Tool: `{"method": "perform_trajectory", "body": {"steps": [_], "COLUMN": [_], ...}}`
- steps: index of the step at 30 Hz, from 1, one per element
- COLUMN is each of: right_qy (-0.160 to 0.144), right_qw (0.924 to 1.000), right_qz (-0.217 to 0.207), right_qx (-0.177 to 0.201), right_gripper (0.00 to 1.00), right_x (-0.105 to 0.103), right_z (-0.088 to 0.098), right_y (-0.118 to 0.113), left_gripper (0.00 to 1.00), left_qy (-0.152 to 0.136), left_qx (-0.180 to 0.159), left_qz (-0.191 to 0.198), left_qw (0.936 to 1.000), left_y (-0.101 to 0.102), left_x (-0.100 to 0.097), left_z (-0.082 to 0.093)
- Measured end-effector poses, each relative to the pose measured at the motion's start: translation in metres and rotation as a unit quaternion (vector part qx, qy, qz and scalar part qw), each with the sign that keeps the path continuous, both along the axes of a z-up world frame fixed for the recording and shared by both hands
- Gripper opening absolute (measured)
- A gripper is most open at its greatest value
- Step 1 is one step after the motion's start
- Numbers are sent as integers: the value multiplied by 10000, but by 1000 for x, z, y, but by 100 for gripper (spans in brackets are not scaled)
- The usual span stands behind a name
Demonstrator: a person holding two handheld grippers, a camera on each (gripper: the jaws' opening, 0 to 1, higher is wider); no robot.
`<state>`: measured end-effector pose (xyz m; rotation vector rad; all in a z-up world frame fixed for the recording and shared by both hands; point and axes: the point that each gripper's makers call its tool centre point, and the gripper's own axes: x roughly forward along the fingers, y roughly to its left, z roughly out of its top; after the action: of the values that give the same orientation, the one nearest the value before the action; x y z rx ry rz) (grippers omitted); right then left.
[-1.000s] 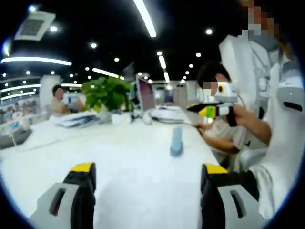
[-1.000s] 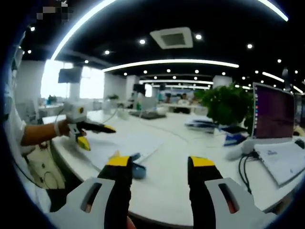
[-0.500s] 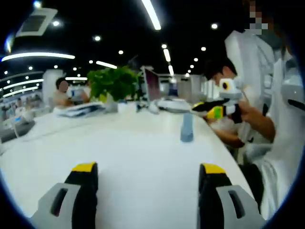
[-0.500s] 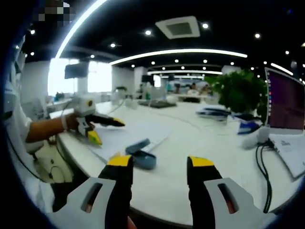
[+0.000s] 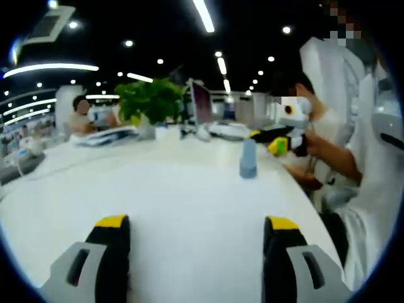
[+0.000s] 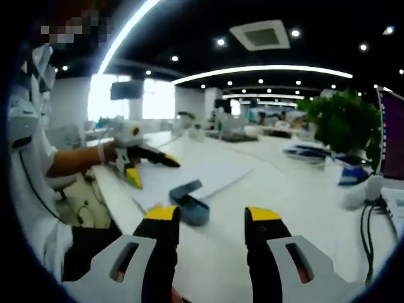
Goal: Pick up the paper insert the paper into the punch align the paper edges press the punch to punch holes
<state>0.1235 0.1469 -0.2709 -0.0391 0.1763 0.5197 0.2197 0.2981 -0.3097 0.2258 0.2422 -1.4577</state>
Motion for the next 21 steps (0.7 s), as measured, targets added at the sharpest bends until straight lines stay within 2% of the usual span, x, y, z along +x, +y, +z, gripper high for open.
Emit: {"method": "perform_trajectory", "body": {"steps": [3, 5, 7, 10, 12, 15, 18, 21], "right_qy": [98, 250, 251, 430, 579, 647, 815, 854], "right_qw": [9986, 9961, 9912, 9826, 9785, 9735, 9677, 9637], "right_qz": [510, 838, 1287, 1757, 1927, 2137, 2345, 2497], "right_qx": [52, -79, -204, -415, -450, -503, -432, -405], "right_gripper": [44, 45, 45, 45, 44, 41, 37, 33], "right_x": [4, 6, 6, 9, 14, 22, 25, 25], "right_z": [-6, -12, -12, -20, -26, -31, -36, -36], "right_y": [4, 6, 15, 22, 24, 28, 32, 35], "left_gripper": [86, 86, 86, 86, 86, 86, 86, 86], "left_qy": [7, 10, 11, 11, 11, 12, 13, 15], "left_qx": [-10, -12, -14, -12, -10, -9, -9, -9], "left_qz": [2, 2, 0, 2, 2, 2, 3, 4], "left_qw": [10000, 10000, 10000, 10000, 10000, 10000, 10000, 10000], "left_y": [0, 0, 0, -1, -1, -2, -3, -3], "left_x": [0, 0, 0, -1, -1, -1, -1, -1], "left_z": [0, 0, 0, 0, 0, 0, 0, 0]}}
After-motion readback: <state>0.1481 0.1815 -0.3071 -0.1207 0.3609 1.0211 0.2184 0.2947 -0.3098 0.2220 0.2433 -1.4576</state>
